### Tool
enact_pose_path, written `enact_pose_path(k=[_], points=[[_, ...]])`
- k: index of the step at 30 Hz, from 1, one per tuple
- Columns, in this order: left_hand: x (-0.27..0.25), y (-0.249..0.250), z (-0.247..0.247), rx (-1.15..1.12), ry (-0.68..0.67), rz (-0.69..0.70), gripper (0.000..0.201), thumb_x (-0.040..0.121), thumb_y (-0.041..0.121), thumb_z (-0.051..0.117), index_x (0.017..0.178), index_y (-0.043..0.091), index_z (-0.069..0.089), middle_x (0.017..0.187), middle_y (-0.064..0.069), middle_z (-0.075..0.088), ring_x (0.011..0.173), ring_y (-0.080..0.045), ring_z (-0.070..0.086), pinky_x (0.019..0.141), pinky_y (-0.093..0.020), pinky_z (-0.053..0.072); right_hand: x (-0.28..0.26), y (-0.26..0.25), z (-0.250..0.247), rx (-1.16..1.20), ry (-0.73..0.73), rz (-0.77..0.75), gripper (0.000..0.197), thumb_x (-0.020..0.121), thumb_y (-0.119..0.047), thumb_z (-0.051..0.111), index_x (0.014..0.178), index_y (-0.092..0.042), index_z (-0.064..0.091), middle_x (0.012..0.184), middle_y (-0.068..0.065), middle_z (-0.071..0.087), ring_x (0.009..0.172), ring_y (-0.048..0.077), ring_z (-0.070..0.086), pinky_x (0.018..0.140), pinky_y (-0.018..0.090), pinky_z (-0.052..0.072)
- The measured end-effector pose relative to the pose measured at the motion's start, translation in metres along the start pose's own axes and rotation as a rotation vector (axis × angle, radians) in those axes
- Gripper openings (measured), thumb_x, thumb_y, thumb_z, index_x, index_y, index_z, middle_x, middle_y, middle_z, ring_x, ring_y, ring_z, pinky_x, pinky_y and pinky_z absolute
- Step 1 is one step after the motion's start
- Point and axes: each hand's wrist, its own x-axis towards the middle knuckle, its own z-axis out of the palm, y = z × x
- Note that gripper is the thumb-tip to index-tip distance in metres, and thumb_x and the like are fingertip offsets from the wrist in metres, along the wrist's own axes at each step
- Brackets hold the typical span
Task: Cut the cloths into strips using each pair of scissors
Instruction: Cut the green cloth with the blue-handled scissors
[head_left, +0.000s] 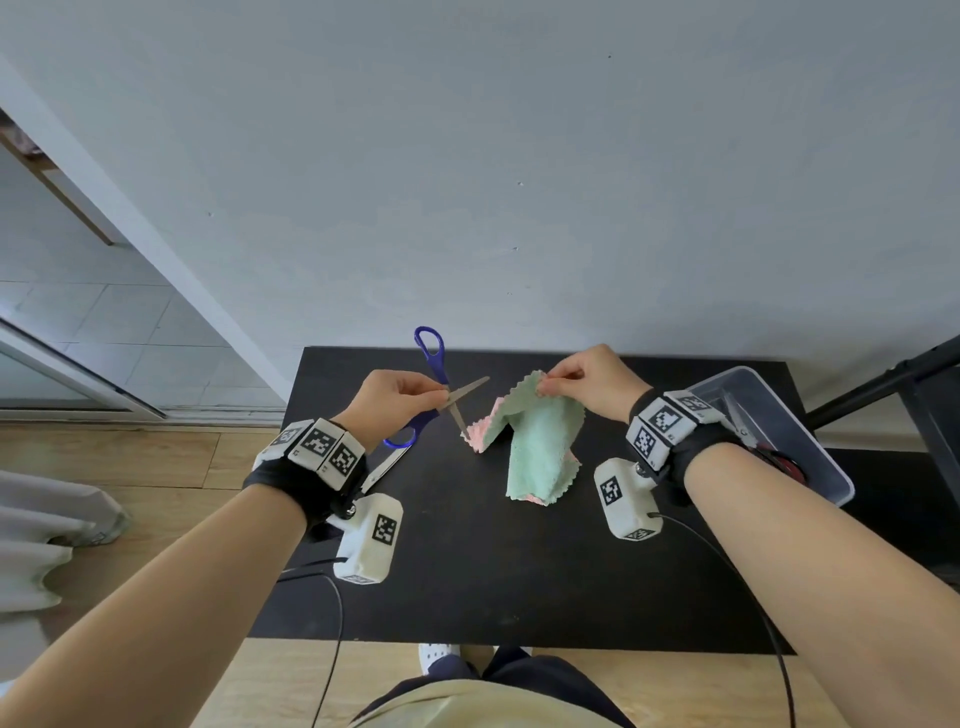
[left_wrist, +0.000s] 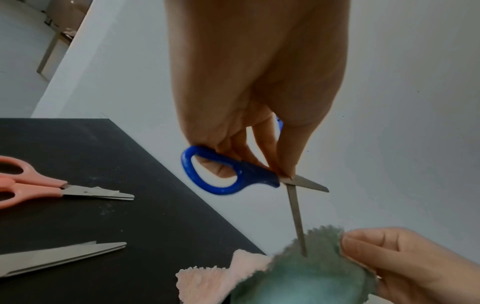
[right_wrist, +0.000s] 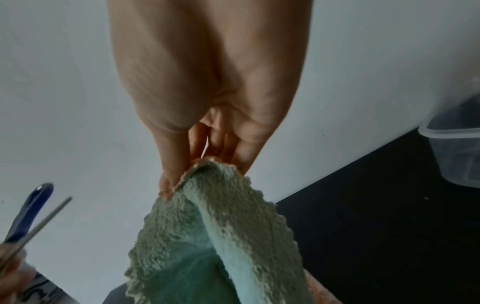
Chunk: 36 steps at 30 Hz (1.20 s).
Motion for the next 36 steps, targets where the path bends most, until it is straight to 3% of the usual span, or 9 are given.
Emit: enact_pose_path(k=[5, 10, 12, 15, 20, 25, 29, 31, 36], points=[[-0.001, 0.011, 0.003, -0.021, -0.03, 0.024, 0.009, 0.085, 0.017, 0.07, 0.087, 0.011, 0.075, 0.08, -0.003, 0.071, 0.071, -0.007, 0.061, 0.07, -0.013, 0.052, -0.002, 0.001, 0.011, 0.087, 0.006, 0.029, 0.019, 0.084, -0.021, 0.071, 0.098, -0.008, 0.074, 0.093, 0.0, 0.07, 0.089, 0.01, 0.063, 0.08, 0.018, 0.046], [-0.003, 0.02, 0.005, -0.087, -0.06, 0.015, 0.009, 0.086, 0.013, 0.068, 0.084, 0.009, 0.075, 0.062, -0.001, 0.068, 0.05, -0.006, 0.048, 0.055, -0.016, 0.045, -0.003, 0.001, 0.01, 0.141, 0.028, 0.051, 0.018, 0.084, -0.02, 0.07, 0.097, -0.008, 0.074, 0.091, -0.001, 0.068, 0.086, 0.008, 0.061, 0.072, 0.012, 0.043], [-0.004, 0.023, 0.005, -0.163, -0.092, 0.021, 0.01, 0.087, 0.012, 0.066, 0.088, 0.007, 0.075, 0.074, -0.006, 0.074, 0.047, -0.008, 0.047, 0.056, -0.018, 0.047, -0.002, 0.001, 0.009, 0.152, 0.042, 0.058, 0.018, 0.084, -0.02, 0.071, 0.096, -0.008, 0.074, 0.089, -0.002, 0.068, 0.085, 0.007, 0.061, 0.073, 0.012, 0.043], [-0.003, 0.026, 0.005, -0.192, -0.094, 0.034, 0.012, 0.088, 0.013, 0.065, 0.095, 0.006, 0.073, 0.089, -0.007, 0.076, 0.054, -0.01, 0.058, 0.066, -0.023, 0.05, -0.002, 0.002, 0.008, 0.172, 0.05, 0.063, 0.017, 0.081, -0.019, 0.074, 0.095, -0.008, 0.074, 0.087, -0.003, 0.068, 0.085, 0.008, 0.061, 0.073, 0.014, 0.043], [0.0, 0.029, 0.006, -0.193, -0.094, 0.04, 0.014, 0.089, 0.013, 0.064, 0.1, 0.011, 0.072, 0.096, 0.001, 0.075, 0.066, -0.005, 0.068, 0.065, -0.016, 0.05, -0.001, 0.002, 0.005, 0.256, 0.085, 0.061, 0.019, 0.08, -0.018, 0.075, 0.095, -0.006, 0.074, 0.086, 0.0, 0.069, 0.081, 0.007, 0.061, 0.073, 0.012, 0.045], [-0.002, 0.035, 0.006, -0.356, -0.152, -0.002, 0.023, 0.092, -0.003, 0.05, 0.098, 0.008, 0.069, 0.095, -0.007, 0.072, 0.066, -0.016, 0.071, 0.063, -0.019, 0.057, 0.0, 0.0, 0.003, 0.302, 0.107, 0.047, 0.018, 0.08, -0.019, 0.075, 0.093, -0.008, 0.075, 0.086, 0.001, 0.071, 0.08, 0.008, 0.062, 0.074, 0.013, 0.046], [-0.002, 0.036, 0.011, -0.42, -0.108, -0.012, 0.011, 0.089, 0.008, 0.063, 0.095, 0.004, 0.071, 0.09, -0.012, 0.07, 0.071, -0.022, 0.07, 0.062, -0.02, 0.056, -0.002, -0.004, 0.004, 0.363, 0.107, 0.057, 0.019, 0.081, -0.02, 0.074, 0.096, -0.007, 0.074, 0.08, -0.003, 0.07, 0.07, 0.0, 0.061, 0.067, 0.012, 0.045], [-0.002, 0.033, 0.014, -0.391, -0.078, 0.017, 0.008, 0.084, 0.004, 0.068, 0.092, 0.005, 0.071, 0.086, -0.015, 0.07, 0.073, -0.022, 0.069, 0.065, -0.02, 0.056, -0.003, -0.009, 0.006, 0.425, 0.108, 0.06, 0.017, 0.081, -0.019, 0.074, 0.095, -0.009, 0.074, 0.083, -0.001, 0.071, 0.067, -0.002, 0.062, 0.07, 0.016, 0.048], [0.001, 0.03, 0.018, -0.394, -0.036, 0.004, 0.021, 0.078, -0.004, 0.072, 0.086, 0.006, 0.055, 0.081, -0.018, 0.072, 0.068, -0.021, 0.072, 0.066, -0.028, 0.06, -0.006, -0.023, 0.013, 0.637, 0.05, 0.088, 0.019, 0.082, -0.018, 0.072, 0.095, -0.004, 0.073, 0.104, 0.02, 0.07, 0.087, 0.022, 0.063, 0.09, 0.04, 0.052]])
